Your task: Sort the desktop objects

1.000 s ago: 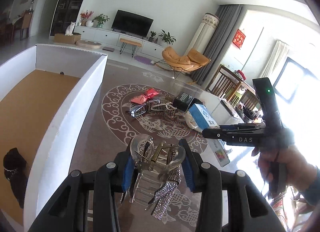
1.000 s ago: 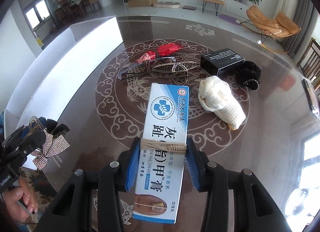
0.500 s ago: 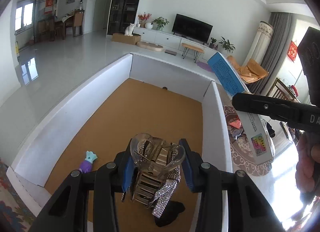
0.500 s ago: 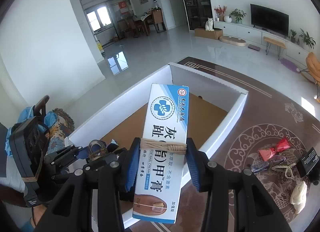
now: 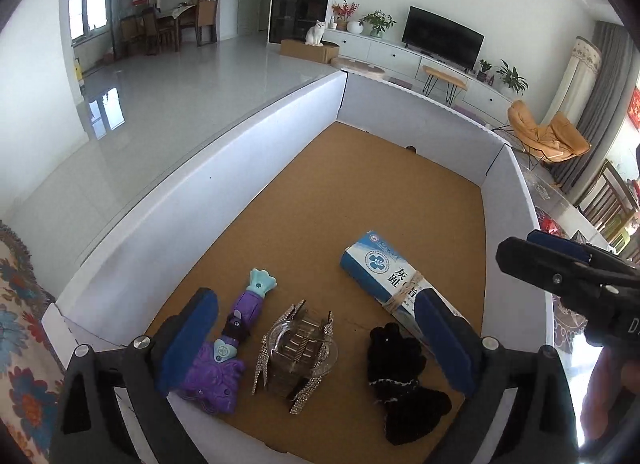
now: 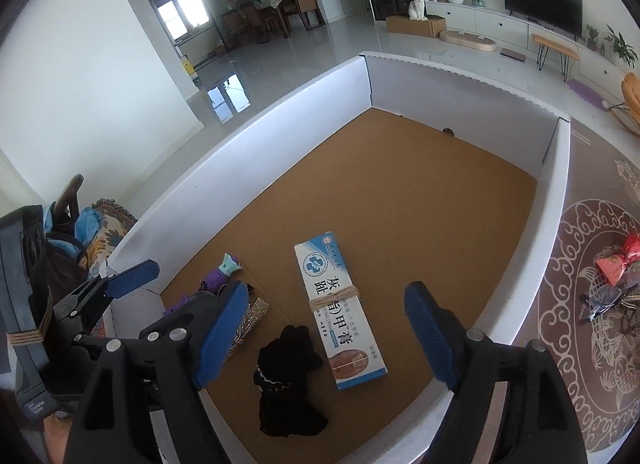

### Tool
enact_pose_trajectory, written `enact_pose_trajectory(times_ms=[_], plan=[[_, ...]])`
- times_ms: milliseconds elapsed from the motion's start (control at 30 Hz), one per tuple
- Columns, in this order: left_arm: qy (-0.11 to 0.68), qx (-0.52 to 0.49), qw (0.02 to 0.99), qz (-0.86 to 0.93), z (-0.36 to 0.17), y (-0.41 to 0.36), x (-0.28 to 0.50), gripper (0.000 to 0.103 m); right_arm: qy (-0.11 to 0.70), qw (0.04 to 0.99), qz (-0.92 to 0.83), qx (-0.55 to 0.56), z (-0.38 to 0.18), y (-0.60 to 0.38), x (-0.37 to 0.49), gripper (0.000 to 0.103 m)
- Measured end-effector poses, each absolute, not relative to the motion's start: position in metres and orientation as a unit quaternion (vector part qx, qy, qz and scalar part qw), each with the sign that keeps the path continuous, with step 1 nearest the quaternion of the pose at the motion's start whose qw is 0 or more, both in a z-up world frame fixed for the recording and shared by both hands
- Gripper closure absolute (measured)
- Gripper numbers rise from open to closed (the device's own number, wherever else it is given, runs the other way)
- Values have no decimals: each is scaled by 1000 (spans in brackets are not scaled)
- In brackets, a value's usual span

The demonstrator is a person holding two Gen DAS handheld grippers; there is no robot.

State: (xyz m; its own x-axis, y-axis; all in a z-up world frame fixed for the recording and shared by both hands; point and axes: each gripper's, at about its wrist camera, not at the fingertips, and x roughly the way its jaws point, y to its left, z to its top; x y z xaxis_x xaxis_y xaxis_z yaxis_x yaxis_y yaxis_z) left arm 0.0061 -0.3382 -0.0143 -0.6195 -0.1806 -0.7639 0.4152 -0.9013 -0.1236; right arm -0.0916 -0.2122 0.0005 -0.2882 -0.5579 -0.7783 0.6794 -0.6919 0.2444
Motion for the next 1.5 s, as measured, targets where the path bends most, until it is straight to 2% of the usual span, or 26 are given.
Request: enact_pose_trajectory(times_ms=[200, 267, 333, 467, 567, 733, 867, 967, 1167, 1267, 1500], plan=[[154, 346, 136, -916, 8, -301, 18, 3, 46, 360, -863, 352, 39, -122, -84, 6], [151, 328, 111, -926, 19, -276, 21, 3, 59, 331, -887, 318, 40, -82, -80, 0], [147, 315, 72, -935, 29, -246, 22, 3, 83, 290, -906, 298, 28, -36, -77, 0], [127, 300, -21, -945, 46, -171, 27, 3, 123, 204, -911, 336, -21, 64, -78, 0], [127, 310, -92, -938, 44, -113, 19, 0, 118, 133, -906, 385, -55, 138, -82, 0], [115, 387, -136, -904, -13, -34, -25, 0, 71, 51, -896, 435, -85, 232, -88, 0], [53, 436, -118, -891, -70, 9, -64, 0, 43, 38, -891, 451, -96, 257, -91, 0], [25, 448, -106, -887, -93, 22, -85, 0, 27, 40, -889, 456, -96, 262, -96, 0], [-4, 462, -86, -883, -102, 33, -116, 0, 27, 40, -889, 456, -97, 256, -98, 0], [-42, 467, -71, -880, -106, 42, -120, 0, 27, 40, -889, 456, -97, 256, -98, 0], [-40, 464, -74, -882, -105, 43, -118, 0, 27, 40, -888, 456, -97, 256, -98, 0]])
